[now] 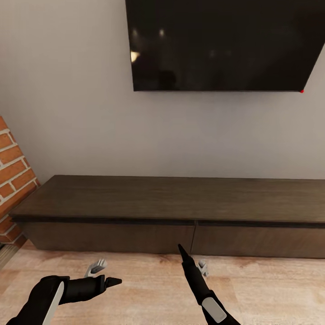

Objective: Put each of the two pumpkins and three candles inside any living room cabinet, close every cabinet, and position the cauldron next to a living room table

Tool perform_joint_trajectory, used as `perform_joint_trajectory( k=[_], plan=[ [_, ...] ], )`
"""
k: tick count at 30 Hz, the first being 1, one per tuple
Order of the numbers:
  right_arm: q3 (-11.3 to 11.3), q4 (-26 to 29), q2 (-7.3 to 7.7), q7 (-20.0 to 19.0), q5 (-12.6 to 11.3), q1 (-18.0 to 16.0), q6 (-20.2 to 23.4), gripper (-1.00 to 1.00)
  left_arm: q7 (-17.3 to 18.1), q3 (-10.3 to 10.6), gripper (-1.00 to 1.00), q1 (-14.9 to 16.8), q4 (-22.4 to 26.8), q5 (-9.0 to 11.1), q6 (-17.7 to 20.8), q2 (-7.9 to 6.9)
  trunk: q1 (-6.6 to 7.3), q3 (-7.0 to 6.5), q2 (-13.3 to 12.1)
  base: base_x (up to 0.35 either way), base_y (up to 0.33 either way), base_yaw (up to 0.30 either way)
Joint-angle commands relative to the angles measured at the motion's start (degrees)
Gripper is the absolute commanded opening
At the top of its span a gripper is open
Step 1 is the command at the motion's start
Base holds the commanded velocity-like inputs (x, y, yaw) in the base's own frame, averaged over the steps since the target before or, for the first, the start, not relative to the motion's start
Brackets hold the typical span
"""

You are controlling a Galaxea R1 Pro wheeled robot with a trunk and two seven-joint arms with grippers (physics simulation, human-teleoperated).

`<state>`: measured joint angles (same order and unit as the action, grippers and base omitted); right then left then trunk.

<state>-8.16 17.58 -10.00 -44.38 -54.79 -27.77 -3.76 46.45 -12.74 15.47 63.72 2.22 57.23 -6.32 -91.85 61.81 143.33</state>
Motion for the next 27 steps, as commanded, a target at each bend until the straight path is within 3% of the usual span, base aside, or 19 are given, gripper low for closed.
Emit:
perform_joint_trajectory(
  k=[1, 14, 27],
  plan=[
    [0.00, -0.01, 0.00, 0.00, 0.01, 0.00, 0.03, 1.00, 0.02, 0.00, 1.00, 0.00, 0.00, 0.01, 0.00, 0.00, 0.00, 0.00, 0.00, 0.000, 0.000, 0.000],
    [-0.09, 0.00, 0.00, -0.07, -0.05, 0.00, 0.09, 1.00, 0.03, -1.15, 1.00, 0.00, 0.00, 0.05, -0.01, -0.27, 0.00, 0.00, 0.00, 0.088, 0.007, 0.000],
    [-0.01, -0.02, 0.00, -0.01, -1.61, 0.00, 0.23, 1.00, -0.01, -1.14, 1.00, 0.00, 0.00, -0.08, 0.06, -0.27, 0.00, 0.00, 0.00, 0.150, 0.028, 0.000]
  ],
)
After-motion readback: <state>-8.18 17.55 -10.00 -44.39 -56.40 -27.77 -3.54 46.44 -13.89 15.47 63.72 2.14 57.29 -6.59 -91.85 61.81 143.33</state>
